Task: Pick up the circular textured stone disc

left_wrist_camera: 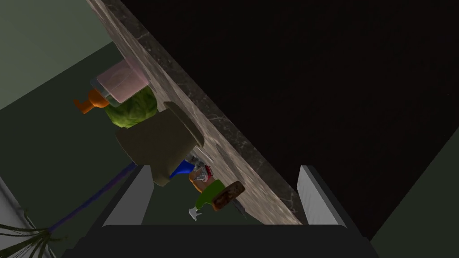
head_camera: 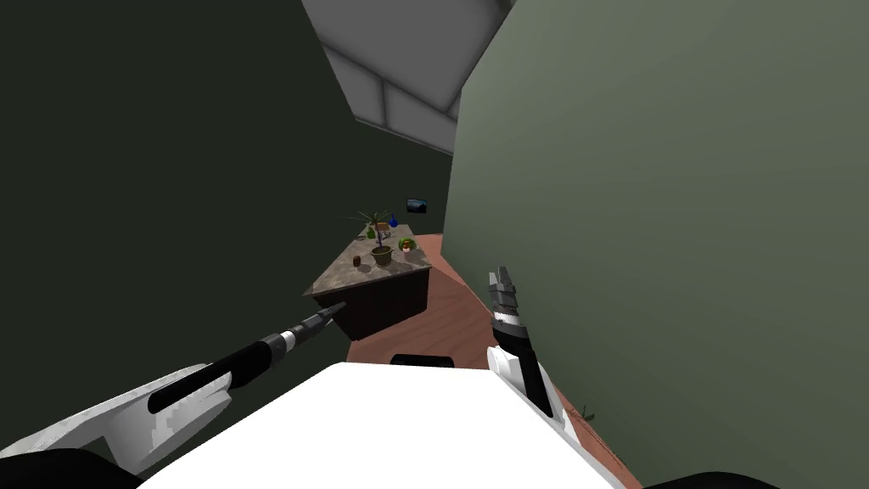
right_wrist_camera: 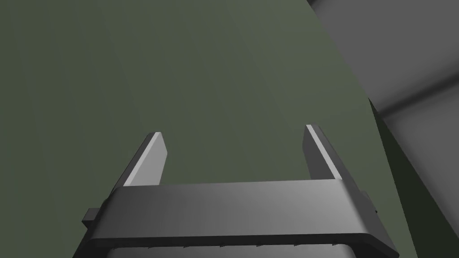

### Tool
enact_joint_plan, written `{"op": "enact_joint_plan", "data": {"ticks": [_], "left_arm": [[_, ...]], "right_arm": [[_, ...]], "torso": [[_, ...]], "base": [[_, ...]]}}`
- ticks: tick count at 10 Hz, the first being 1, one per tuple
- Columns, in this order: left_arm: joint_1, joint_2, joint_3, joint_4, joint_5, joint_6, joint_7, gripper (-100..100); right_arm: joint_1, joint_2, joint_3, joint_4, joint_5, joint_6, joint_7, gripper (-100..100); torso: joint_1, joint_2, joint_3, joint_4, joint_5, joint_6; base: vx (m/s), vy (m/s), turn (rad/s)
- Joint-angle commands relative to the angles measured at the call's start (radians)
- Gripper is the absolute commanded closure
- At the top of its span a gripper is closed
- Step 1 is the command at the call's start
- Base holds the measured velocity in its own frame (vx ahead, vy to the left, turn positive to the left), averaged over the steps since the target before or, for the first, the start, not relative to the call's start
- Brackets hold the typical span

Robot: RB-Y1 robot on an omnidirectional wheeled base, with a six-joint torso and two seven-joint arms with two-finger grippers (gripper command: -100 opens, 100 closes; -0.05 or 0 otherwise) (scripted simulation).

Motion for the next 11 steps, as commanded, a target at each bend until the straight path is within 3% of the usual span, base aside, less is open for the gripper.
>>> {"op": "enact_joint_plan", "data": {"ticks": [1, 5, 7, 11], "left_arm": [[0.005, 0.048, -0.007, 0.016, 0.011, 0.011, 0.003, -100], [0.024, 0.156, -0.033, 0.073, 0.053, 0.055, 0.012, -100], [0.04, 0.232, -0.059, 0.127, 0.092, 0.098, 0.022, -100], [0.055, 0.336, -0.085, 0.178, 0.125, 0.139, 0.032, -100]], "right_arm": [[0.0, 0.0, 0.0, 0.0, 0.0, 0.0, 0.0, 0], [0.0, 0.0, 0.0, 0.0, 0.0, 0.0, 0.0, 0], [0.0, 0.0, 0.0, 0.0, 0.0, 0.0, 0.0, 0], [0.0, 0.0, 0.0, 0.0, 0.0, 0.0, 0.0, 0]], "torso": [[0.0, 0.0, 0.0, 0.0, 0.0, 0.0], [0.0, -0.001, -0.001, 0.0, 0.0, 0.0], [0.001, -0.001, -0.001, 0.0, 0.0, 0.0], [0.002, -0.002, -0.002, -0.001, 0.001, -0.001]], "base": [[0.032, -0.012, -0.097], [0.044, -0.007, -0.146], [0.075, 0.007, -0.233], [0.072, 0.029, -0.145]]}}
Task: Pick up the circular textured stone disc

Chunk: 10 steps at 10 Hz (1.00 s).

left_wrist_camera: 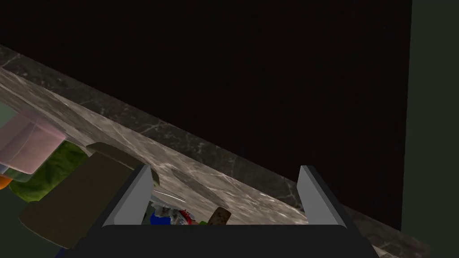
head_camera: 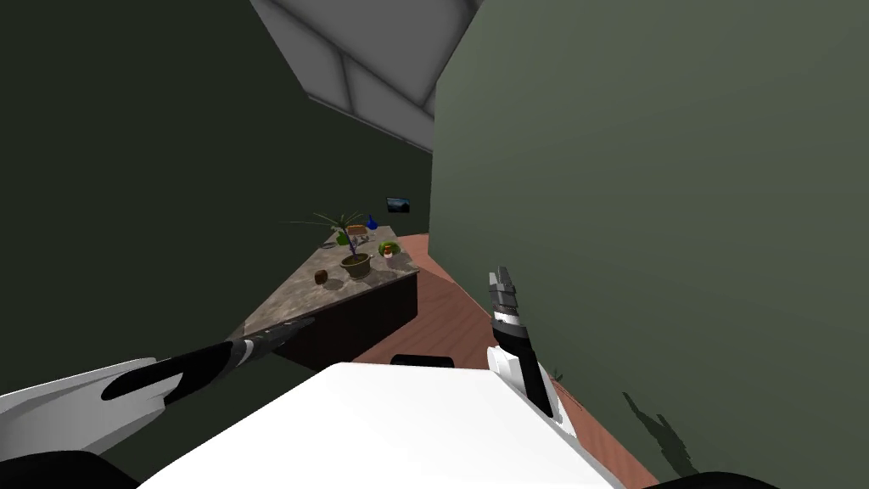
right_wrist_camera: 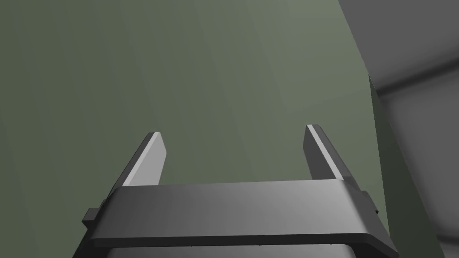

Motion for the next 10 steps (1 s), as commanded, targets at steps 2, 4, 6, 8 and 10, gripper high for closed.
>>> {"op": "enact_joint_plan", "data": {"ticks": [2, 4, 6, 8, 10], "left_arm": [[-0.014, 0.064, -0.04, 0.047, 0.023, 0.031, 0.009, -100], [-0.003, 0.126, -0.064, 0.093, 0.05, 0.067, 0.02, -100], [0.007, 0.198, -0.086, 0.133, 0.073, 0.1, 0.029, -100], [0.015, 0.252, -0.105, 0.167, 0.092, 0.127, 0.038, -100], [0.018, 0.276, -0.114, 0.181, 0.1, 0.139, 0.042, -100]], "right_arm": [[0.0, 0.0, 0.0, 0.0, 0.0, 0.0, 0.0, 0], [0.0, 0.0, 0.0, 0.0, 0.0, 0.0, 0.0, 0], [0.0, 0.0, 0.0, 0.0, 0.0, 0.0, 0.0, 0], [0.0, 0.0, 0.0, 0.0, 0.0, 0.0, 0.0, 0], [0.0, 0.0, 0.0, 0.0, 0.0, 0.0, 0.0, 0]], "torso": [[0.002, -0.002, -0.001, 0.0, 0.0, 0.0], [0.0, -0.002, -0.001, 0.0, 0.0, 0.0], [0.003, -0.005, -0.003, -0.001, 0.001, 0.0], [0.005, -0.005, -0.003, -0.001, 0.001, 0.0], [0.001, -0.002, -0.001, 0.0, 0.001, -0.001]], "base": [[0.082, 0.059, -0.191], [0.103, 0.051, -0.204], [0.122, 0.108, -0.305], [0.118, 0.121, -0.193], [0.057, 0.053, -0.097]]}}
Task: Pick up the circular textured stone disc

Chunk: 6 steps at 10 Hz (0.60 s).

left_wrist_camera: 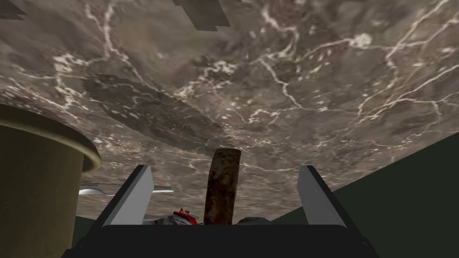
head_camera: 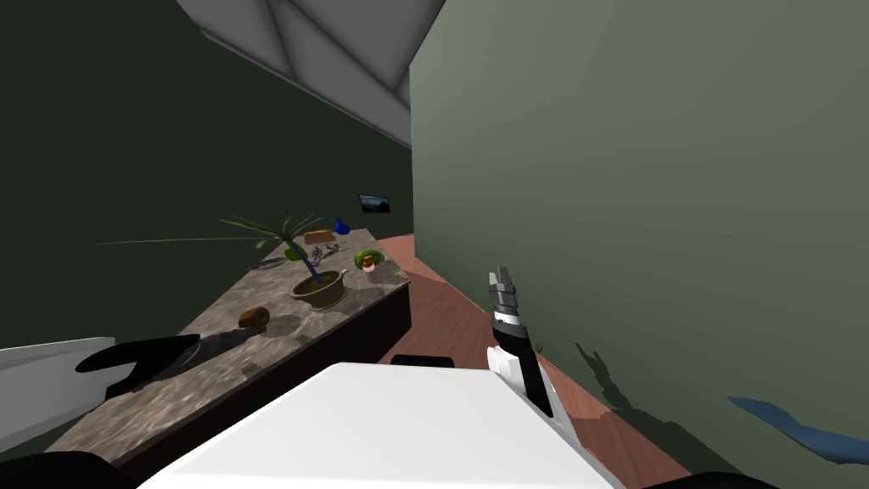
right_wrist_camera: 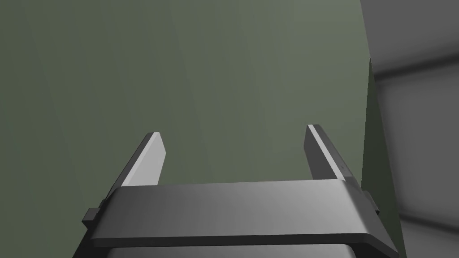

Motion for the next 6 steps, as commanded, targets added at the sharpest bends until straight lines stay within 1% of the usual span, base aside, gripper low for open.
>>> {"op": "enact_joint_plan", "data": {"ticks": [1, 2, 3, 4, 5, 6], "left_arm": [[0.007, 0.032, -0.011, 0.02, 0.011, 0.016, 0.006, -100], [0.011, 0.061, -0.021, 0.038, 0.021, 0.03, 0.011, -100], [0.041, 0.061, 0.01, 0.038, 0.021, 0.03, 0.011, -100], [0.025, 0.061, -0.001, 0.038, 0.021, 0.03, 0.011, -100], [0.011, 0.061, -0.021, 0.038, 0.021, 0.03, 0.011, -100], [0.017, 0.061, -0.012, 0.037, 0.021, 0.033, 0.01, -100]], "right_arm": [[0.0, 0.0, 0.0, 0.0, 0.0, 0.0, 0.0, 0], [0.0, 0.0, 0.0, 0.0, 0.0, 0.0, 0.0, 0], [0.0, 0.0, 0.0, 0.0, 0.0, 0.0, 0.0, 0], [0.0, 0.0, 0.0, 0.0, 0.0, 0.0, 0.0, 0], [0.0, 0.0, 0.0, 0.0, 0.0, 0.0, 0.0, 0], [0.0, 0.0, 0.0, 0.0, 0.0, 0.0, 0.0, 0]], "torso": [[0.0, 0.0, 0.0, 0.0, 0.0, 0.0], [0.001, -0.001, 0.0, 0.0, 0.0, 0.0], [0.004, -0.002, -0.001, 0.0, 0.001, 0.0], [0.003, -0.001, 0.0, 0.0, 0.001, -0.001], [-0.001, 0.002, 0.001, 0.0, 0.0, -0.001], [-0.004, 0.004, 0.002, 0.001, -0.001, -0.001]], "base": [[0.072, 0.065, -0.172], [0.089, 0.132, -0.22], [0.065, 0.098, -0.097], [0.024, 0.016, 0.014], [-0.001, -0.019, 0.02], [-0.001, -0.01, 0.004]]}}
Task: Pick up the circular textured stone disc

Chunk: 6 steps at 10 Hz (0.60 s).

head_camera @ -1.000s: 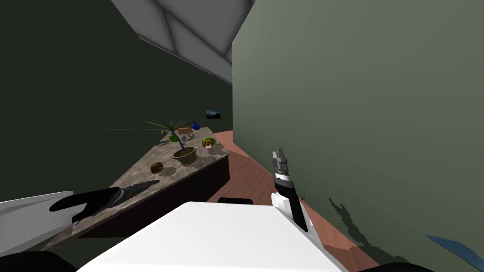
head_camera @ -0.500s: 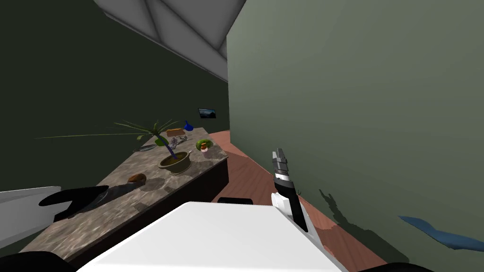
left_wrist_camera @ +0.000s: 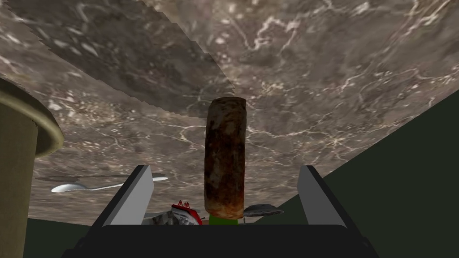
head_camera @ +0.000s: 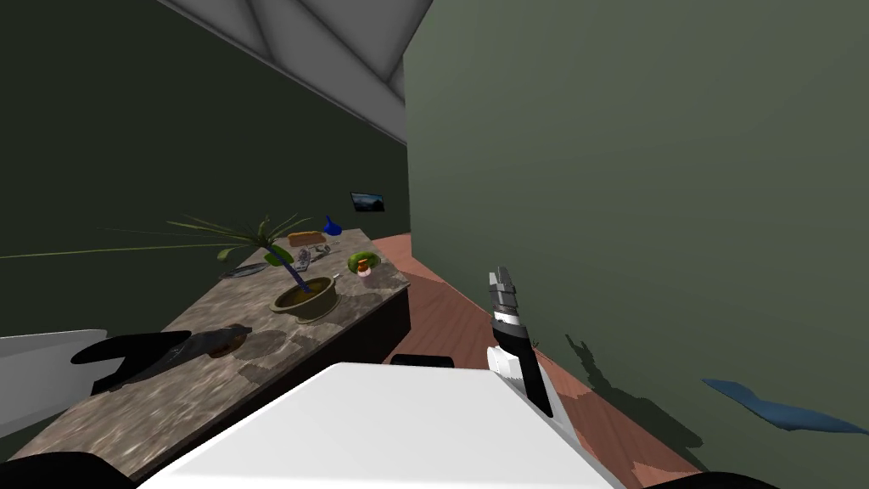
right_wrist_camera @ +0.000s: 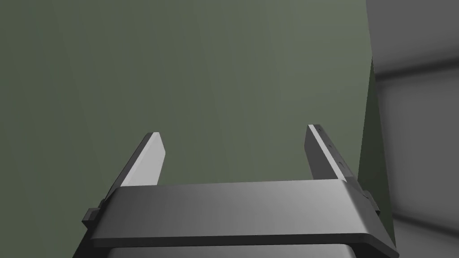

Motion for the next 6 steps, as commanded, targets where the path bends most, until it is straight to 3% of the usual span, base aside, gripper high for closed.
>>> {"op": "enact_joint_plan", "data": {"ticks": [1, 2, 6], "left_arm": [[0.0, 0.0, 0.0, 0.0, 0.0, 0.0, 0.0, 0], [-0.008, -0.031, -0.004, 0.011, -0.015, 0.007, -0.003, -100], [-0.026, -0.094, -0.012, 0.032, -0.044, 0.021, -0.011, -100]], "right_arm": [[0.0, 0.0, 0.0, 0.0, 0.0, 0.0, 0.0, 0], [0.0, 0.0, 0.0, 0.0, 0.0, 0.0, 0.0, 0], [0.0, 0.0, 0.0, 0.0, 0.0, 0.0, 0.0, 0]], "torso": [[0.0, 0.0, 0.0, 0.0, 0.0, 0.0], [0.0, 0.0, 0.0, 0.0, 0.0, 0.0], [0.003, 0.0, 0.0, 0.0, 0.001, 0.0]], "base": [[0.0, 0.0, 0.0], [0.004, 0.013, -0.115], [0.005, 0.031, -0.076]]}}
